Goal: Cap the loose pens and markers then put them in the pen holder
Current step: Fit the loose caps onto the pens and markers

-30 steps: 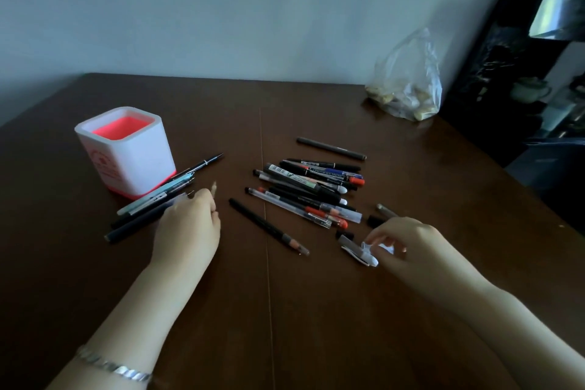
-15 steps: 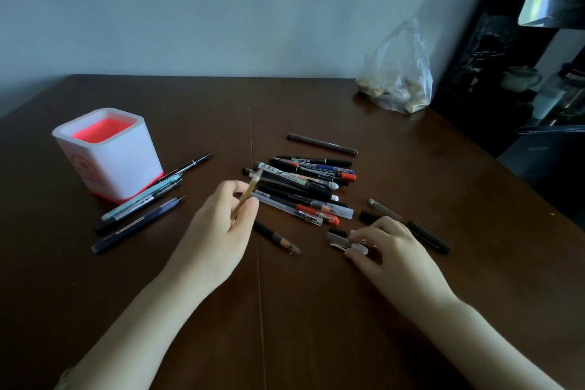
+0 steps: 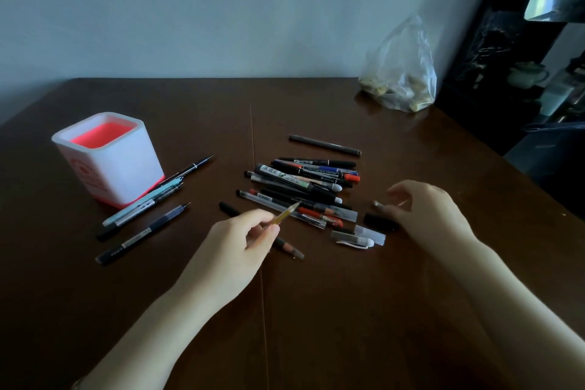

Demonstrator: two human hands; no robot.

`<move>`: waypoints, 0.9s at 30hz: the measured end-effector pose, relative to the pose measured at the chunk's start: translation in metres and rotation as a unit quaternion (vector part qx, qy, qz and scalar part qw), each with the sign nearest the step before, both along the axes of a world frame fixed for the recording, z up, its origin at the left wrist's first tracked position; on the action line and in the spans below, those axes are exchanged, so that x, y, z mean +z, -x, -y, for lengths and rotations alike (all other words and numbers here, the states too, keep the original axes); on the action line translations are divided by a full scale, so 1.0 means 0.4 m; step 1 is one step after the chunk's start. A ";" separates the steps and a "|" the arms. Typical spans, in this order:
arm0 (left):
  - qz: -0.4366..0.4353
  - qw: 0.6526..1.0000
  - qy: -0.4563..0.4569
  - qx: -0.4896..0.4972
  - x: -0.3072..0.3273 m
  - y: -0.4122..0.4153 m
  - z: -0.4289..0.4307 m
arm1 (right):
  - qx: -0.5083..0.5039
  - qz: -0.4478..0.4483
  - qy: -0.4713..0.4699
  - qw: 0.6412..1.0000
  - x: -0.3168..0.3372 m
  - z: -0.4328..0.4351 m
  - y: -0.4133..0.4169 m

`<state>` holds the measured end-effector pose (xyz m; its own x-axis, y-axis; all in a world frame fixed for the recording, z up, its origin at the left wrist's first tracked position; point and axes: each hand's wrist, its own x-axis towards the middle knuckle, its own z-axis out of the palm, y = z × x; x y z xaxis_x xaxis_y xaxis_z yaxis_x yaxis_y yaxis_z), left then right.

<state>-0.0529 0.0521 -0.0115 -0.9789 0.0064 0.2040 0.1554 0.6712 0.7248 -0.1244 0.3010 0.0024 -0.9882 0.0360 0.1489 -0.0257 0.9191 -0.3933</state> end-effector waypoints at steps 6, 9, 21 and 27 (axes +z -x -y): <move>0.002 1.000 -0.021 0.017 -0.002 0.004 0.005 | 0.002 0.050 -0.073 0.996 -0.003 0.017 0.042; 0.016 0.999 -0.034 0.016 -0.004 0.005 0.006 | 0.039 -0.045 0.104 0.993 0.012 0.057 0.028; 0.019 0.999 -0.045 -0.007 0.004 -0.001 0.002 | 0.080 -0.002 0.603 0.794 -0.006 0.205 -0.069; 0.008 0.999 -0.044 -0.022 0.002 -0.003 -0.002 | 0.094 0.017 0.601 0.794 -0.010 0.213 -0.071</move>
<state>-0.0517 0.0530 -0.0107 -0.9813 0.0321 0.1899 0.1711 0.5982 0.7829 -0.0961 0.2159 -0.0014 -0.9956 -0.0158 0.0921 -0.0890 -0.1390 -0.9863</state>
